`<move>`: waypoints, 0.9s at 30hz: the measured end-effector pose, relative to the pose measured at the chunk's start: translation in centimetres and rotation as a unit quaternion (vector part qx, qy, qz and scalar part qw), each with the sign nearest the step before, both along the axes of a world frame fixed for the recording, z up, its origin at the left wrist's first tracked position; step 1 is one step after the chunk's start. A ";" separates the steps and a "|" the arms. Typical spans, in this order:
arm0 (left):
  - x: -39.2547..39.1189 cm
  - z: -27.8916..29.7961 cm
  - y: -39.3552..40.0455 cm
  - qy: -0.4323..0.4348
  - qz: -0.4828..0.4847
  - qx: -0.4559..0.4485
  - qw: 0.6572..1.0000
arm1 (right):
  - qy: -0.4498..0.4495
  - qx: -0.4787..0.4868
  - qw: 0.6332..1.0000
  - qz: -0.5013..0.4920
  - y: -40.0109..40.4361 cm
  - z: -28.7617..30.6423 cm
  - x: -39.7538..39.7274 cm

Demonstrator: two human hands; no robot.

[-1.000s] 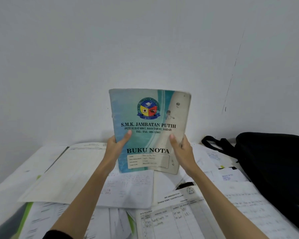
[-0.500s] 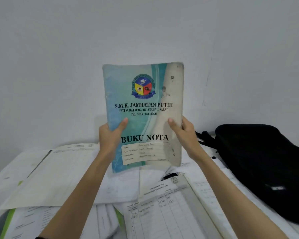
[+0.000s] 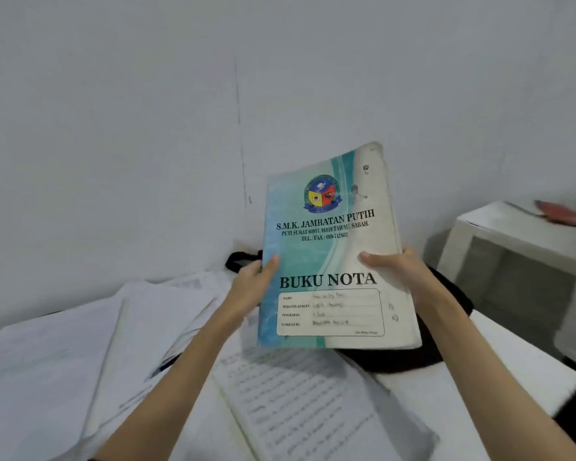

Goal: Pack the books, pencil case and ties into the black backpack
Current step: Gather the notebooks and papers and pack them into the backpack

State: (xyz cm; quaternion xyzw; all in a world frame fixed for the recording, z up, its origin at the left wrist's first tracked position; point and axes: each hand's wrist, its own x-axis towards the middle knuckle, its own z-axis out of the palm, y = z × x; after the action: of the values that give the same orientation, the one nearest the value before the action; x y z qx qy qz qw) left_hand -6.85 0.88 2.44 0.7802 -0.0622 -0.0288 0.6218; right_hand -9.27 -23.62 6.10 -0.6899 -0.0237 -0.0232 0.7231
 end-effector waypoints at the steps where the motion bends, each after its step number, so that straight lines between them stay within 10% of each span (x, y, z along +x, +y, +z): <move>1: 0.1 -1.2 -2.3 -0.013 -0.037 0.084 0.996 | -0.003 -0.003 0.999 -0.034 -2.4 -0.1 0.1; 8: -0.1 -5.8 -13.1 -0.059 -0.244 0.224 0.942 | 0.031 0.007 0.992 -0.124 -15.0 -0.9 2.5; 16: 2.6 -6.6 -16.6 -0.070 -0.105 0.427 0.896 | 0.058 -0.007 0.996 -0.073 -20.3 -1.8 6.0; 21: 6.1 -5.4 -14.1 0.108 0.101 0.109 0.983 | 0.054 0.077 0.994 -0.064 -20.5 -1.7 7.3; 27: 10.0 -2.0 -12.7 0.138 0.319 -0.221 0.911 | 0.076 0.068 0.994 -0.047 -20.5 -2.3 6.9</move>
State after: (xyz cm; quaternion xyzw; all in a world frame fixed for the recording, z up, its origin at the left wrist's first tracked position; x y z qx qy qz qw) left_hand 3.18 -11.77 0.39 0.5892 0.2720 0.0781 0.7568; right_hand -2.40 -44.16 3.80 -0.6390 0.0655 -0.0063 0.7664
